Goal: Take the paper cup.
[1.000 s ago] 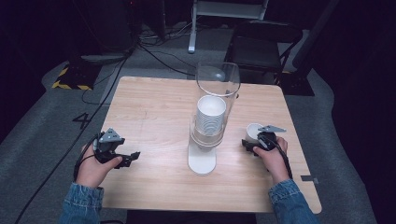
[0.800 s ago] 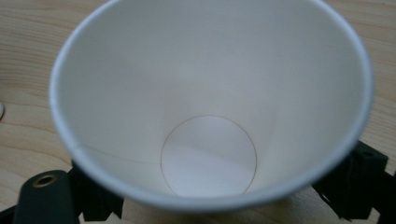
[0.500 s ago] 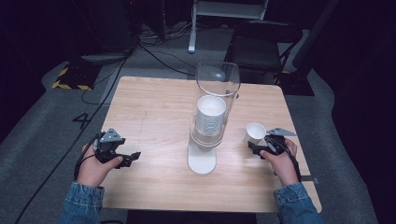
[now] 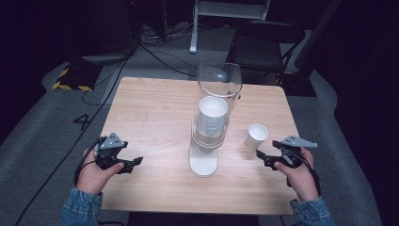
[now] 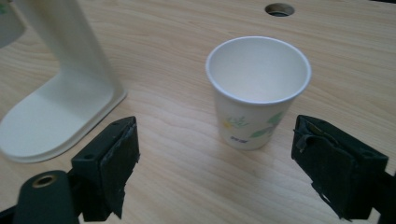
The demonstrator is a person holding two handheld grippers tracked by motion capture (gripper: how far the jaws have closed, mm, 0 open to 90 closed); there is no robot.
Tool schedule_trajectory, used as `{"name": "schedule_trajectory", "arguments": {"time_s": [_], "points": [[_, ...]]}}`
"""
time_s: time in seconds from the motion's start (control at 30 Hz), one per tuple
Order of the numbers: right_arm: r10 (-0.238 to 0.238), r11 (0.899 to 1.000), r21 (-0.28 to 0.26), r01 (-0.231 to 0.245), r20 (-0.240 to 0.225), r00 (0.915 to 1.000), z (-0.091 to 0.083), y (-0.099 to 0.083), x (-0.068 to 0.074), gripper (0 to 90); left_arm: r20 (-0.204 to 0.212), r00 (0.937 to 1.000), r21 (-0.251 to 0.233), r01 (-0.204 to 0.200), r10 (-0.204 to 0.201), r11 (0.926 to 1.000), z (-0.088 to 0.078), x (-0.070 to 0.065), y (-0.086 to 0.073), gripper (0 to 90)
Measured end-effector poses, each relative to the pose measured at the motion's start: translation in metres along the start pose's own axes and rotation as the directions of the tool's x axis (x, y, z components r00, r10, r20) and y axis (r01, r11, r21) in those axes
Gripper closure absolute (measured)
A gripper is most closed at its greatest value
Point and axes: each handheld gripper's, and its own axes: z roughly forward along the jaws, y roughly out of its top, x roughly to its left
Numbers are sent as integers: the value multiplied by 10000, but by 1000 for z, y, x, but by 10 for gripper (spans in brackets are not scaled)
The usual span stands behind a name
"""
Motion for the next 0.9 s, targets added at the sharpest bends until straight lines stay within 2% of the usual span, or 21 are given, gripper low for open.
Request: {"name": "schedule_trajectory", "arguments": {"time_s": [0.13,0.17,0.23,0.27,0.3,0.43,0.5,0.57,0.73,0.8,0.83,0.87,0.9], "points": [[-314,9994,110,322,-609,9976,-7,-1,13,159,329,9994,-127,-86,91,9999,0,-7,-3,158],[-586,9981,158,604,-942,9938,-8,-3,18,159,391,9992,-175,-97,104,9998,0,-8,-3,163],[-775,9965,205,807,-1243,9892,-9,-4,23,159,420,9990,-237,-142,151,9996,1,-9,-6,174],[-884,9954,241,928,-1428,9858,-9,-5,26,160,332,9989,-205,-324,331,9993,1,-9,-7,176],[-991,9942,253,1045,-1608,9820,-9,-7,30,160,411,9990,-235,-187,196,9996,3,-10,-8,177],[-1244,9903,340,1348,-2166,9683,-1,-15,43,167,487,9981,-60,-370,372,9993,10,-16,-15,189],[-1314,9886,416,1445,-2285,9646,3,-18,48,175,627,9973,-13,-370,370,9993,13,-18,-18,205],[-1379,9854,621,1588,-2575,9564,9,-23,52,182,699,9969,6,-357,356,9994,17,-21,-21,208],[-1439,9799,938,1759,-2778,9498,24,-37,59,196,854,9949,82,-541,532,9985,23,-23,-23,207],[-1643,9733,1128,2001,-2669,9496,30,-41,60,196,1040,9932,91,-540,527,9985,26,-22,-25,207],[-1888,9663,1230,2260,-2578,9476,33,-42,60,195,1130,9927,96,-435,421,9990,28,-21,-26,207],[-2061,9613,1290,2435,-2503,9460,35,-44,61,195,1160,9925,128,-405,388,9991,30,-19,-28,207],[-2080,9603,1320,2457,-2481,9461,37,-45,62,195,1106,9932,193,-375,351,9991,33,-18,-30,207]]}}
